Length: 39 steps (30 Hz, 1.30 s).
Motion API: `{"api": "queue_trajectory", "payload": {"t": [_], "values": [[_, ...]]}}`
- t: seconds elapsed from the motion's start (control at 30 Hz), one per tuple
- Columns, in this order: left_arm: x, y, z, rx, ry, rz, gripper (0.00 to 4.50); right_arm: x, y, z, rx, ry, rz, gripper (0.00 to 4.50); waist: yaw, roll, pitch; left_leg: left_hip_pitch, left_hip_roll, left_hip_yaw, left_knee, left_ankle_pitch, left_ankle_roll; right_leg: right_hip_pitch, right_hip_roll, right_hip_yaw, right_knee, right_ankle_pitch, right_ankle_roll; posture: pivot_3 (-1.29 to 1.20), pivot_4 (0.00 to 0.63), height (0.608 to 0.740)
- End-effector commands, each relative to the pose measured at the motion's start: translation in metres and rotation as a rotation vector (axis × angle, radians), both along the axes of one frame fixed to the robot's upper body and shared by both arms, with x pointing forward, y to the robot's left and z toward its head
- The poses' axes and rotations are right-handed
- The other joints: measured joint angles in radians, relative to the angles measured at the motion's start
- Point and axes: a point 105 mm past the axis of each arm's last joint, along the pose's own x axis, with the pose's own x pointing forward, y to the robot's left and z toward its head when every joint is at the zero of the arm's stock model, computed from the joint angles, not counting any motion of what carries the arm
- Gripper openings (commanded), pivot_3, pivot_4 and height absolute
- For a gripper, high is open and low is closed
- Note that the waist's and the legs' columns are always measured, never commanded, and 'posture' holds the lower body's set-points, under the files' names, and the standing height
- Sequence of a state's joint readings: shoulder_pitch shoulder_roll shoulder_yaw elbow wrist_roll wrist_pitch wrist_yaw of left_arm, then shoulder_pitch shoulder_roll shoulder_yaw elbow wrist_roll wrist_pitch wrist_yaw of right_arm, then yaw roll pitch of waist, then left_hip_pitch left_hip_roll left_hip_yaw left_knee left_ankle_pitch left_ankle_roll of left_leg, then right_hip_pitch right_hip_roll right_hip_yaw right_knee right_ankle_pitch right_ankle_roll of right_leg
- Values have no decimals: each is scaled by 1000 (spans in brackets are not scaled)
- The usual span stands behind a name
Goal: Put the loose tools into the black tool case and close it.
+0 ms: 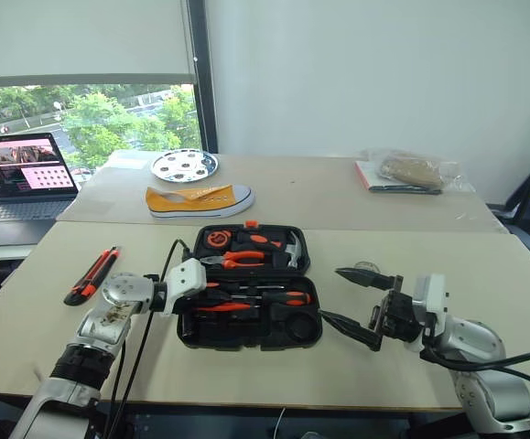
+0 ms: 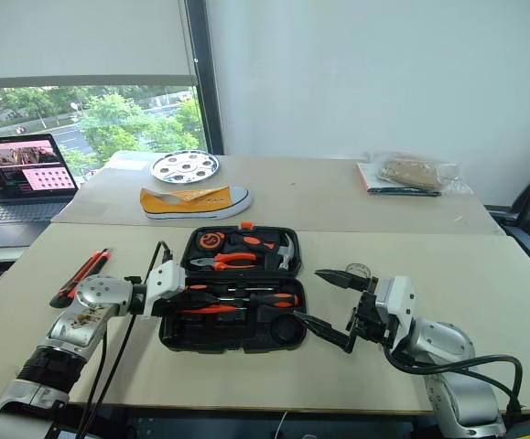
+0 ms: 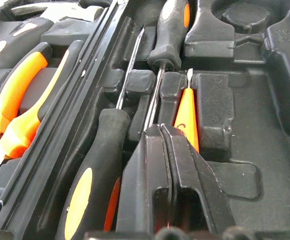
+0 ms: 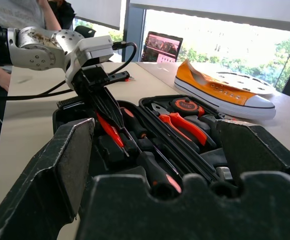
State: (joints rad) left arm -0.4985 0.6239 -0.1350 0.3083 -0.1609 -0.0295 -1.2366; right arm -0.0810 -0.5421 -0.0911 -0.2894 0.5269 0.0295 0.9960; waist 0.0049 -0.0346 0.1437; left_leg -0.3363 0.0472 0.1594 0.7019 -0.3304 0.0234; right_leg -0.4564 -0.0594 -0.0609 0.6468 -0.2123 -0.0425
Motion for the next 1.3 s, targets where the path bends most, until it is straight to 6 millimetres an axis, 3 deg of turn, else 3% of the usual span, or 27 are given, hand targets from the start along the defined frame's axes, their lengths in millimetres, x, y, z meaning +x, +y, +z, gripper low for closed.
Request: {"api": "queue_trajectory", "payload": {"t": [0.03, 0.43, 1.17, 1.3], "values": [[0, 1, 1, -1, 0, -6, 78, -1, 3, 9, 8, -53, 5, 4500, 1, 0, 0, 0, 0, 0, 0, 0, 0, 0, 0, 0, 0, 0, 0, 0, 150, 740], [-2, -19, 27, -77, -34, -31, 78, 0, 3, 8, 18, -57, -9, 4500, 3, 0, 0, 0, 0, 0, 0, 0, 0, 0, 0, 0, 0, 0, 0, 0, 150, 740], [-11, -1, -27, 90, 178, 68, 78, -3, 2, 5, 13, -44, -7, 4500, 4, 0, -1, 2, 0, 0, 0, 0, 0, 2, 0, 0, 0, 0, 0, 0, 150, 740], [-12, -5, -13, -42, 133, 69, 78, -4, 2, 5, 9, -43, 1, 4500, 0, 2, -2, 4, 0, 0, 0, 0, 0, 4, 0, 1, 0, 0, 0, 0, 150, 740]]}}
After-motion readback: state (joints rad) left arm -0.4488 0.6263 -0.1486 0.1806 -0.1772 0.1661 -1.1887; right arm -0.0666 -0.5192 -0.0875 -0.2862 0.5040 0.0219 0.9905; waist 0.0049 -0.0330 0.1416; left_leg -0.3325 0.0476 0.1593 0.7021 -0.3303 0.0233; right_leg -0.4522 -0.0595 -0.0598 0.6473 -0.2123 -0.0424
